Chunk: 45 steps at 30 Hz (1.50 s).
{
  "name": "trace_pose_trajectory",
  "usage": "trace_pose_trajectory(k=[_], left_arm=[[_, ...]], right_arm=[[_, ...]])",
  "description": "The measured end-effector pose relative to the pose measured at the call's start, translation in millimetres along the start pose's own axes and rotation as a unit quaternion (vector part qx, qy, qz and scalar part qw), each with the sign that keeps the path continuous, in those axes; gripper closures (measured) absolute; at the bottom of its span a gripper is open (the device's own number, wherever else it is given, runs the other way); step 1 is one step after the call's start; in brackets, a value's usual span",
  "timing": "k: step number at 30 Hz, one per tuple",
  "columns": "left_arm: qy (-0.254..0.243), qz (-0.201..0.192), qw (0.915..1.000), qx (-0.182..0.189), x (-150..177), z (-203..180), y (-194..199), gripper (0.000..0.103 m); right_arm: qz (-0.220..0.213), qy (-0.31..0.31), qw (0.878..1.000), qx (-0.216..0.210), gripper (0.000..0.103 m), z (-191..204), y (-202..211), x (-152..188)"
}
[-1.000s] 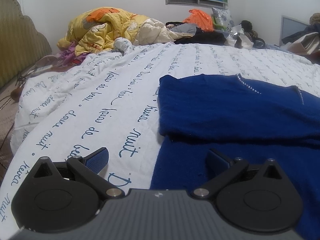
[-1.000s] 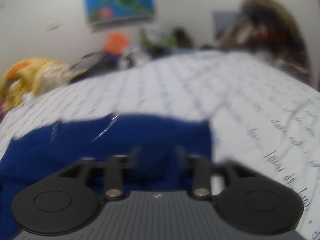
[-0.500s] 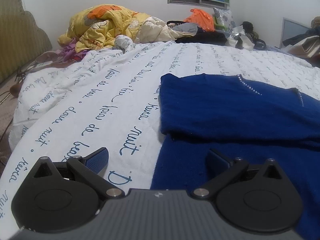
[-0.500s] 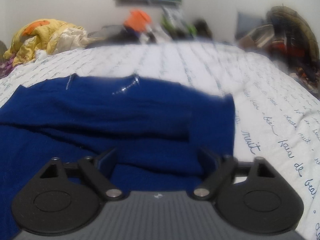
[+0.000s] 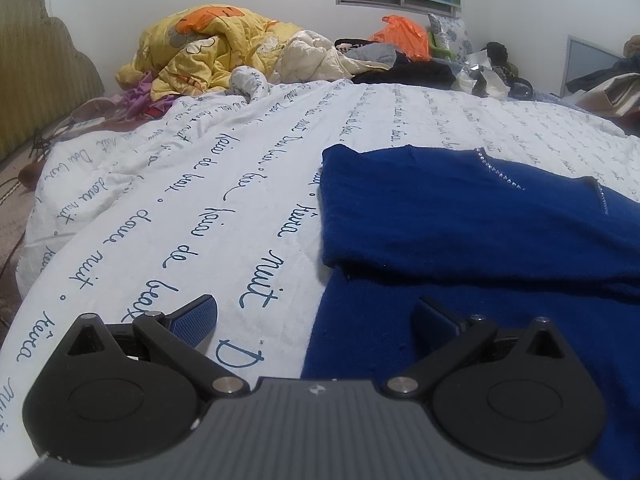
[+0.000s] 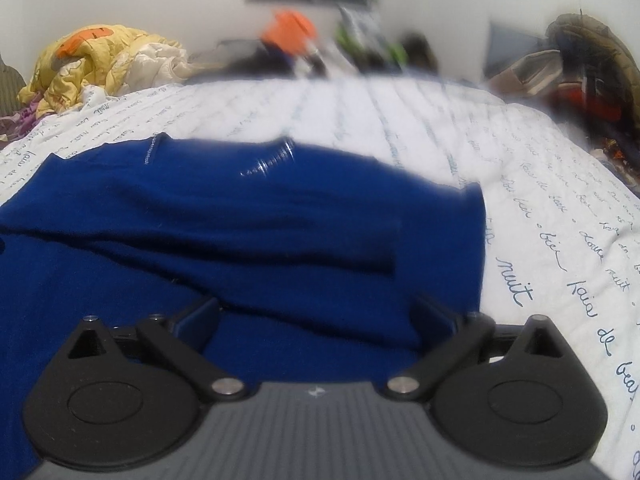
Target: Fold small clothes
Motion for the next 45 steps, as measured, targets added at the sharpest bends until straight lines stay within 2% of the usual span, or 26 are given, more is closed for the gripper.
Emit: trace_pose_trajectory(k=[26, 36, 45], left_arm=[[-0.003, -0.004, 1.0, -0.006, -0.9, 0.6, 0.8, 0.0], [0.006, -0.006, 0.9996, -0.028, -2.1, 6.2, 1.0, 0.0], [0.005, -0.004, 0.9995, -0.029, -2.2, 6.3, 1.6, 0.0]], right_arm=[[0.0, -0.001, 1.0, -0.001, 0.0, 1.0, -0.5, 0.0], [0.0, -0.002, 1.0, -0.001, 0.0, 1.2, -0.6, 0.1], [0.0, -0.002, 1.0, -0.001, 0.0, 1.1, -0.4, 0.1]])
Point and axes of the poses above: each gripper's, at about its wrist camera, not at the fingertips, and y roughly against the way its jaws point, z to its left, x to its underside, the point moved 9 cm from there along -y, roughly the way its jaws point, and after that the axes turned 14 degrees about -x, right-handed, at the moved point
